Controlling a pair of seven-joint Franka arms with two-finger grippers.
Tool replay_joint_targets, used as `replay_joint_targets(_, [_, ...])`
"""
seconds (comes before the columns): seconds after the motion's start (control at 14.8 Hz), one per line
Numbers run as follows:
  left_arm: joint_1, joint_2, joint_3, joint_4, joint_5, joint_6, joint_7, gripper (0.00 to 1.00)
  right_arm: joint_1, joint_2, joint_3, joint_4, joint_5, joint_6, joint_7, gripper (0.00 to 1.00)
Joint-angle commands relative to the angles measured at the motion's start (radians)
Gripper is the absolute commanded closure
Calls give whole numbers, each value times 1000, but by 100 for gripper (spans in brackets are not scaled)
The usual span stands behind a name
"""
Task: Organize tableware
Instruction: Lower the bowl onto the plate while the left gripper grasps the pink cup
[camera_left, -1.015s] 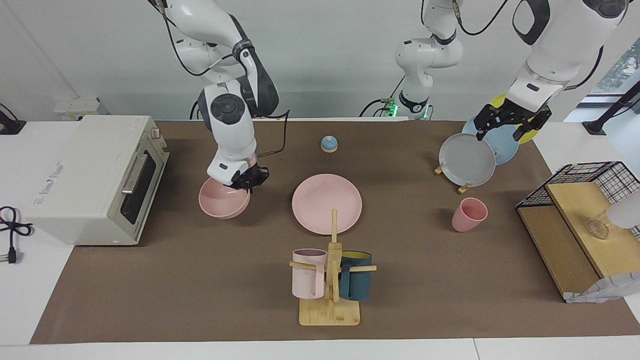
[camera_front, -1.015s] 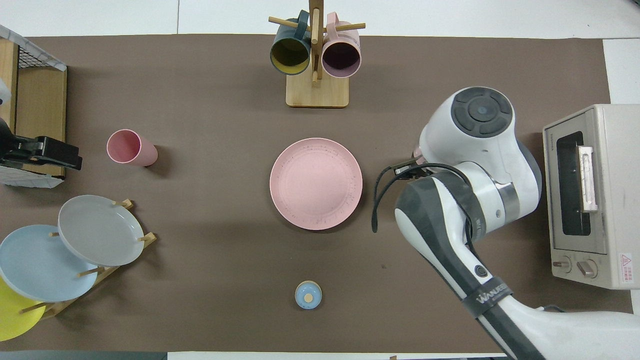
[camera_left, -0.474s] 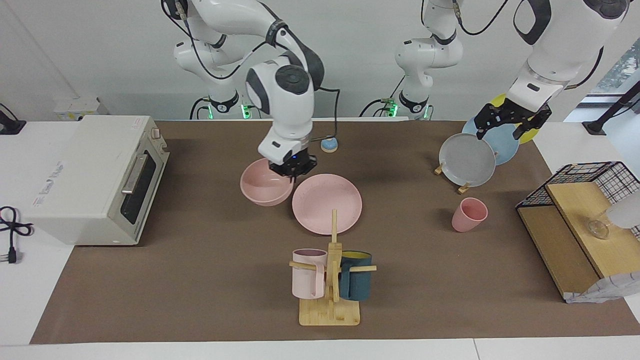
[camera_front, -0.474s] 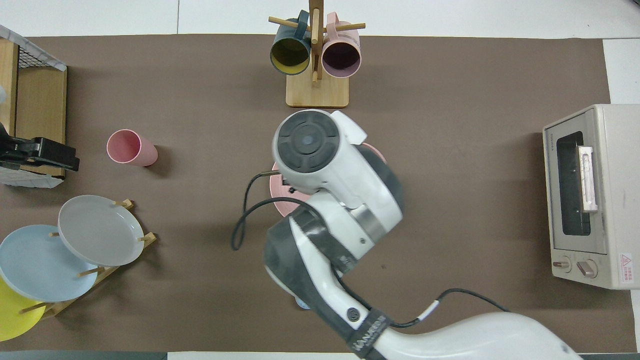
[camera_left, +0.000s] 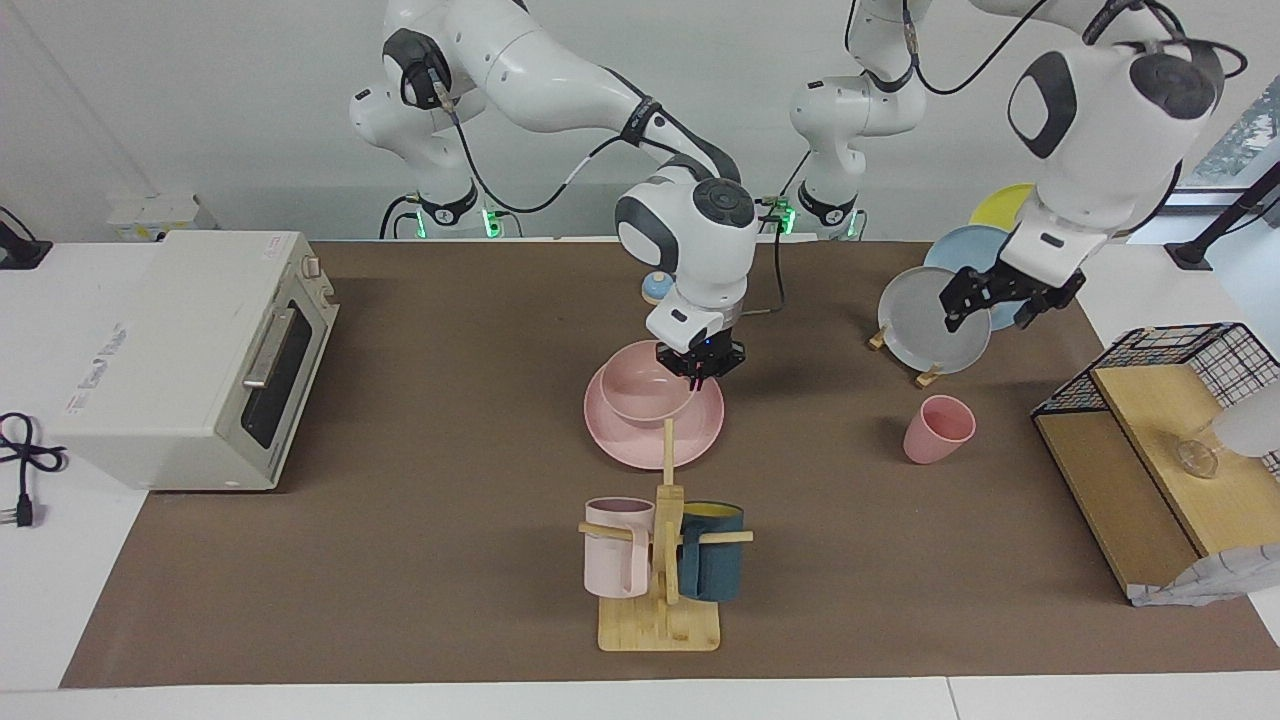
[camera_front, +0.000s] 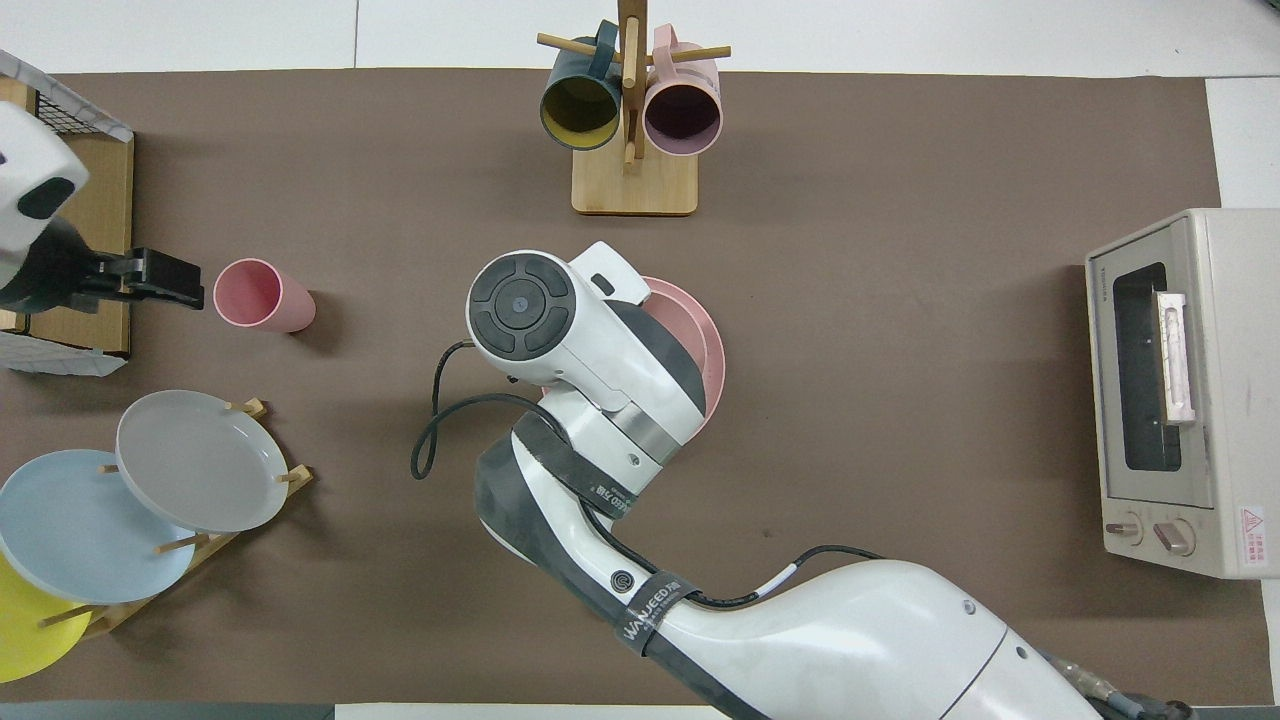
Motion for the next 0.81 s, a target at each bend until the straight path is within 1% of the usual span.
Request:
replay_joint_targets(0.0, [-10, 82, 2, -5, 3, 85, -18, 0, -10, -21, 15, -44, -3, 43, 45, 100])
replay_joint_targets(0.2, [-11, 102, 0, -41, -4, 143, -33, 0, -13, -26, 15, -81, -1, 89, 59, 100])
replay_joint_targets(0.27, [-11, 102, 0, -61, -9, 164, -53, 0, -16, -30, 15, -87, -2, 93, 59, 97])
replay_joint_targets(0.34, [-20, 102, 0, -76, -14, 180, -76, 0, -20, -32, 15, -87, -3, 93, 58, 86])
replay_joint_targets(0.41, [-25, 102, 0, -87, -14, 186, -99, 0, -21, -32, 15, -84, -3, 95, 58, 79])
replay_joint_targets(0.54, [-31, 101, 0, -96, -15, 186, -122, 0, -24, -31, 27, -49, 26, 69, 59, 55])
replay_joint_targets(0.61, [-33, 99, 0, -107, -15, 191, -129, 0, -26, -27, 27, -19, 33, 37, 59, 48])
replay_joint_targets(0.74, [-42, 90, 0, -145, -17, 212, -130, 0, -52, -34, 29, 63, 31, -40, 47, 47])
